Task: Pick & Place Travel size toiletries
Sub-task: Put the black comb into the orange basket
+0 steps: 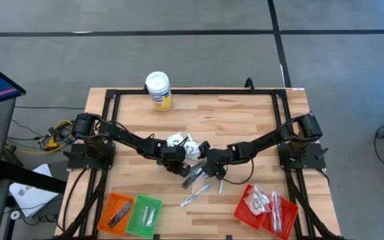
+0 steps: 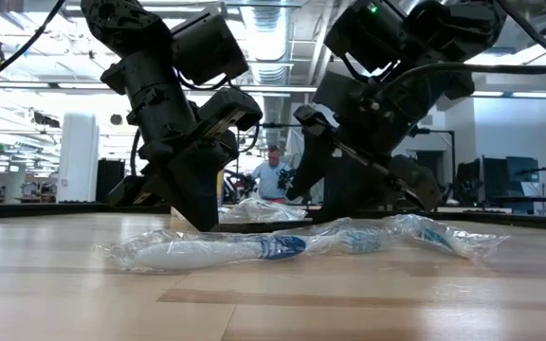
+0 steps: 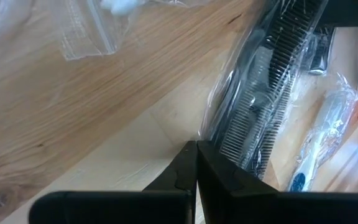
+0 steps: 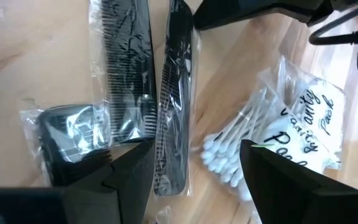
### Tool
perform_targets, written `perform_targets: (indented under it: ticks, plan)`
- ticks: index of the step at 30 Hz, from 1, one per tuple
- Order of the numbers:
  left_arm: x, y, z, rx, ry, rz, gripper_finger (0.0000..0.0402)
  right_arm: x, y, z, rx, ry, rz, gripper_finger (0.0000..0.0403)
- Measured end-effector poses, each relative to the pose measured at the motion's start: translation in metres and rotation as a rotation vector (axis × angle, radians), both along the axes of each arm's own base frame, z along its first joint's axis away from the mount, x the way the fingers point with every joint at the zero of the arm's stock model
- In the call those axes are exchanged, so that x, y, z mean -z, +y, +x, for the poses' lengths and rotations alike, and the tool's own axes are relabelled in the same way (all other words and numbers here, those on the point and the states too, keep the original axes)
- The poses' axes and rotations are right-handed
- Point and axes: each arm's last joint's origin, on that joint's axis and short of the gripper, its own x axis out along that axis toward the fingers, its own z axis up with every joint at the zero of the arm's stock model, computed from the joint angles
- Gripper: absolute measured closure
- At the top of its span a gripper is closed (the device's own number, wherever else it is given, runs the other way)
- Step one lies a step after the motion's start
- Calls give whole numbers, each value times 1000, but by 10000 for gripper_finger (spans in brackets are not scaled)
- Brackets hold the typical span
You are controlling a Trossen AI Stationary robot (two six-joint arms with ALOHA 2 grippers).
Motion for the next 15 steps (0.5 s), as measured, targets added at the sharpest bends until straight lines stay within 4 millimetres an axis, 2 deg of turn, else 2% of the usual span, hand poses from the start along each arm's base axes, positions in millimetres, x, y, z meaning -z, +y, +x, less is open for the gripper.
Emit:
perform_targets:
  ticks: [8, 15]
  plan:
    - [-1, 2, 1, 1, -10, -7, 401, 0, 0, 0, -4, 2, -2, 176]
    - [-3, 13, 6, 14, -57, -46, 401, 9, 1, 3, -5, 12, -3, 196]
